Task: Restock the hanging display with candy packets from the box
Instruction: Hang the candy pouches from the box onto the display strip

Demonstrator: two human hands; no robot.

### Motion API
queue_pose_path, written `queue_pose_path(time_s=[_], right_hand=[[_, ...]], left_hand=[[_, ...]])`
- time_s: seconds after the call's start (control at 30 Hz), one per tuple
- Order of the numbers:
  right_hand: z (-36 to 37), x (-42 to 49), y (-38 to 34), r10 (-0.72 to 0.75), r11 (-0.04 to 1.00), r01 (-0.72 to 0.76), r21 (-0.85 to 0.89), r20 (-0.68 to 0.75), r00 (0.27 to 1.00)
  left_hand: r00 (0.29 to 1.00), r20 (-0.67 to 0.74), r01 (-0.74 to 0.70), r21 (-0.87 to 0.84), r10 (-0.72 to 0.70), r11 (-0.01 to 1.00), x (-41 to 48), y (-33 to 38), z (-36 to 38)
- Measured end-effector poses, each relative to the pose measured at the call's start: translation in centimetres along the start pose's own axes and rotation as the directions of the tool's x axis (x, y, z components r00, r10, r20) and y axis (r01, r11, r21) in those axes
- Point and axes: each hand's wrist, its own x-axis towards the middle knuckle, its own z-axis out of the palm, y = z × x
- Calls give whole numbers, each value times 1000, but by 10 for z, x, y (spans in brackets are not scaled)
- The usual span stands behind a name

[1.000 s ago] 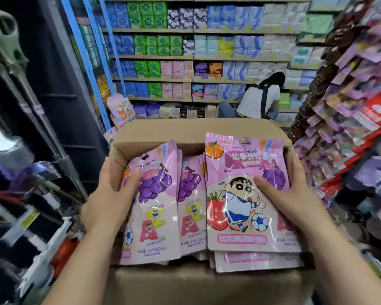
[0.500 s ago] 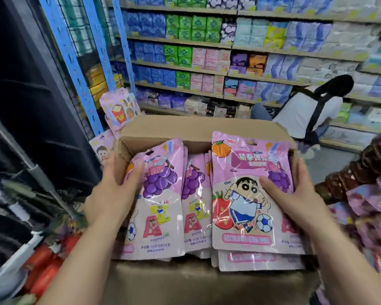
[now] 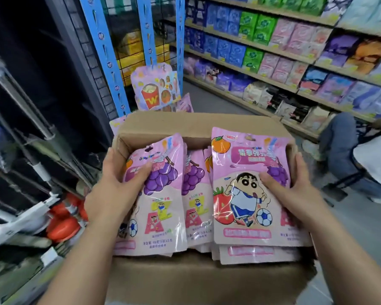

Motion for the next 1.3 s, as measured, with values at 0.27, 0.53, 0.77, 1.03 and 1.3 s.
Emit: queue_pose_path(time_s=[0.27, 0.53, 0.77, 1.03, 1.3], right_hand=[[32, 100, -1, -28, 999, 31, -9, 202, 979], [74, 206, 31, 13, 992, 44, -121, 434, 901], [120, 295, 55, 10, 956, 155, -248, 555, 832], [204, 361, 137, 24, 953, 174, -249, 632, 775], [309, 404, 264, 64, 936, 187, -297, 669, 741]], left_hand=[[987, -73, 144, -12, -145, 989, 38, 4, 28], [916, -122, 381, -31, -382, 924, 55, -5, 96], [793, -187, 550, -188, -580, 813, 70, -14, 182], [724, -254, 604, -215, -641, 767, 100, -79, 279], [672, -229, 661, -243, -704, 710, 128, -191, 402]])
